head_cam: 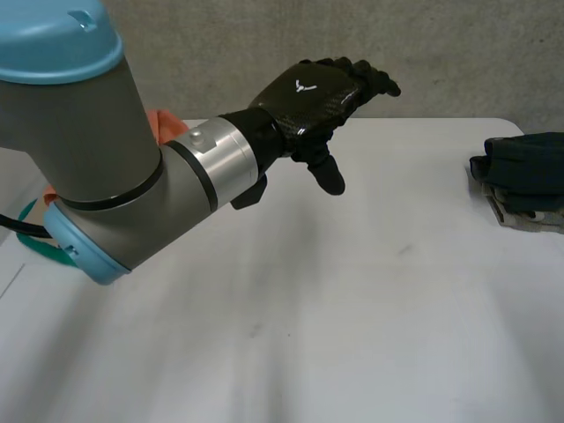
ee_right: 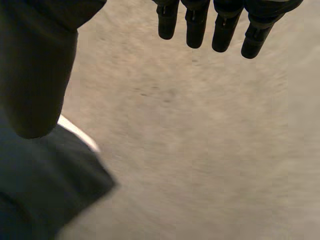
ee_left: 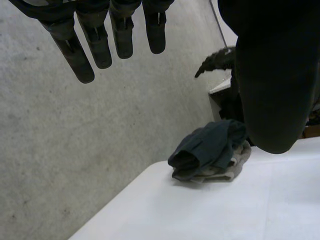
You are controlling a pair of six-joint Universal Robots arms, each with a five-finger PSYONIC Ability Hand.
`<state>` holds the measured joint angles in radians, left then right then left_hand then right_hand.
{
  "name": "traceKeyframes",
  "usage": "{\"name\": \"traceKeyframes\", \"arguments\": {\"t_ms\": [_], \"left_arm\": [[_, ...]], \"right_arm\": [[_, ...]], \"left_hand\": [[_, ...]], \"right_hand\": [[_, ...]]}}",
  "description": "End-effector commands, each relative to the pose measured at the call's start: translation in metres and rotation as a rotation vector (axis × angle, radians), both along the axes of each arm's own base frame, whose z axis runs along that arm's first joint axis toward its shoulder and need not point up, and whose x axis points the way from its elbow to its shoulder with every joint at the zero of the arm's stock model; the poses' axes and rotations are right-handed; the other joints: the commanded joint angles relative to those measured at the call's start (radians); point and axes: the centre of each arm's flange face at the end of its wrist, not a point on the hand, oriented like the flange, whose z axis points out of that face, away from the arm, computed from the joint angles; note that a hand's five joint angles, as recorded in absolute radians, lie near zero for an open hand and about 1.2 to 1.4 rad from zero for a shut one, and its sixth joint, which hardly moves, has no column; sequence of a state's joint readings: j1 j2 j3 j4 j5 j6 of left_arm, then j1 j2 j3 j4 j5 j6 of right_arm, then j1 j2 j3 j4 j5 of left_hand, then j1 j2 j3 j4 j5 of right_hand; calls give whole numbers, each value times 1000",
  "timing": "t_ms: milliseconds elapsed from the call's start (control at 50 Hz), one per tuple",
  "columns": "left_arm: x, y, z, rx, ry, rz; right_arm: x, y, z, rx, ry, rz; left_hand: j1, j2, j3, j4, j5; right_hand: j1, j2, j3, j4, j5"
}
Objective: Fold the laundry.
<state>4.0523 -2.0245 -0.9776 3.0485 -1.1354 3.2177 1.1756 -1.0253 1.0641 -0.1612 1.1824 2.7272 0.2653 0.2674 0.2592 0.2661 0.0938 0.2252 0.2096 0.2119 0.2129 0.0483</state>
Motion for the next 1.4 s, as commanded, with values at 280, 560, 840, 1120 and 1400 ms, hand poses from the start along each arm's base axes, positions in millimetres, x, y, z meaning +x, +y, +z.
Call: {"name": "traceKeyframes", "arguments": {"t_ms": [280, 560, 840, 1120, 1400], "left_arm": [[131, -132, 38, -189, 19, 700], [188, -247, -128, -260, -455, 730], [158, -244, -89, -355, -320, 812], [71, -92, 87, -490, 144, 581], [-4, -41, -18, -187, 38, 342]], "right_arm": [[234, 113, 14, -200, 178, 497], [254, 153, -68, 76, 154, 590], [242, 157, -82, 135, 148, 549], [223, 160, -45, 223, -45, 331], [225, 169, -45, 348, -281, 386]], "left_hand": [[39, 37, 45, 38, 36], [48, 46, 54, 47, 45], [1131, 1129, 1137, 1130, 1128], [1131, 1129, 1137, 1130, 1128], [1131, 1129, 1137, 1130, 1128]], "right_hand": [[-51, -35, -37, -38, -48], [-51, -35, -37, -38, -48], [-51, -35, -37, -38, -48], [-51, -35, -37, -38, -48], [-51, -35, -37, -38, -48]]}}
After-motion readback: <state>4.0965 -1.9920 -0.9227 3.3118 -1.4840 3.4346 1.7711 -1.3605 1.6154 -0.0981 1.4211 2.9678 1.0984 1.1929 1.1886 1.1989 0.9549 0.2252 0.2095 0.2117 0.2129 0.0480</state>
